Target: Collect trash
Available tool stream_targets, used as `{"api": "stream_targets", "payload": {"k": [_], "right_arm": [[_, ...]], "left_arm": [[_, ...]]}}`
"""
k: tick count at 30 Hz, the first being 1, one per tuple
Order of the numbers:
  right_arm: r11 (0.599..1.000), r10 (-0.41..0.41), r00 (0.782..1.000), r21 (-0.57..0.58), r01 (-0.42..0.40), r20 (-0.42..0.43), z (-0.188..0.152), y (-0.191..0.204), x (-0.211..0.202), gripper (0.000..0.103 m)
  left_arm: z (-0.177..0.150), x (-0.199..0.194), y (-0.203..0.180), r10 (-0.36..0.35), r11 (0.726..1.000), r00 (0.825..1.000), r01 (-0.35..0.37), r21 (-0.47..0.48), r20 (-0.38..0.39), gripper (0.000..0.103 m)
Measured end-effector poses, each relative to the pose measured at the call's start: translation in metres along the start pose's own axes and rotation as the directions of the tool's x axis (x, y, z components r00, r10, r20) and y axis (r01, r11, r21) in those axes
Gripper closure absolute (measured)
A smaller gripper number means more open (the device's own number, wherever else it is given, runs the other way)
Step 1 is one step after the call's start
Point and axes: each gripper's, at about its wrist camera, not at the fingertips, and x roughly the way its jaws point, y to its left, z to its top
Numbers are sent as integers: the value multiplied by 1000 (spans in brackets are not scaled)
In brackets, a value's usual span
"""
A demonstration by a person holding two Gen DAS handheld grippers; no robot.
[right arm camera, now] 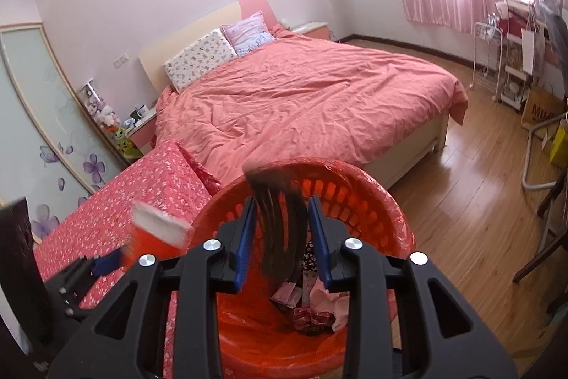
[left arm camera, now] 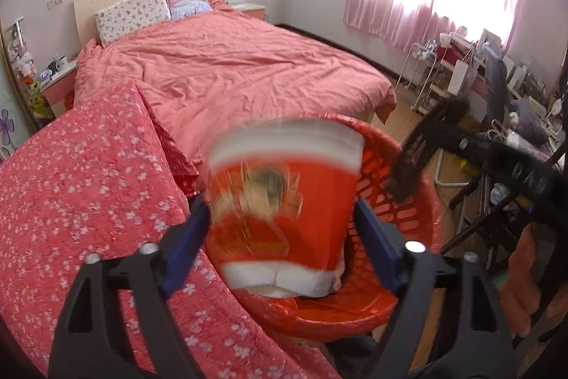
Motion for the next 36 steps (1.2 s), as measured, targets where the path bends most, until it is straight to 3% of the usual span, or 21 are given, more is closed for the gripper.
{"api": "stream_targets", "payload": {"k": [6,8,12,17,24,28,33,36], "right_arm": [[1000,-25,1000,12,25,1,-10,-4,-6,51],[999,-50,998,-14,51,25,-16,3,-17,41],[994,-79,993,-65,85,86,-25,16,-42,23],[977,-120,978,-157,147,169,-47,53,-84,5],[945,-144,952,-248,214,270,-85,93,-134,2],[926,-136,939,-296,234,317,-113,111,-156,2],[909,-160,903,-298,293,399,-139,124,-169,2],[910,-179,904,-284,302,388,-148,129,-173,2]], "left_arm": [[-10,8,21,31,999,999,-32,-30,-30,15],[-16,-2,30,56,998,998,-56,-36,-18,15],[-31,-42,48,120,992,992,-118,-52,43,15],[-61,-104,68,224,973,966,-214,-81,130,6],[-113,-179,92,337,936,919,-305,-176,203,4],[-146,-212,98,411,905,882,-362,-225,230,4],[-182,-242,97,485,866,837,-418,-274,255,4],[-200,-256,94,504,854,821,-430,-293,266,4]]}}
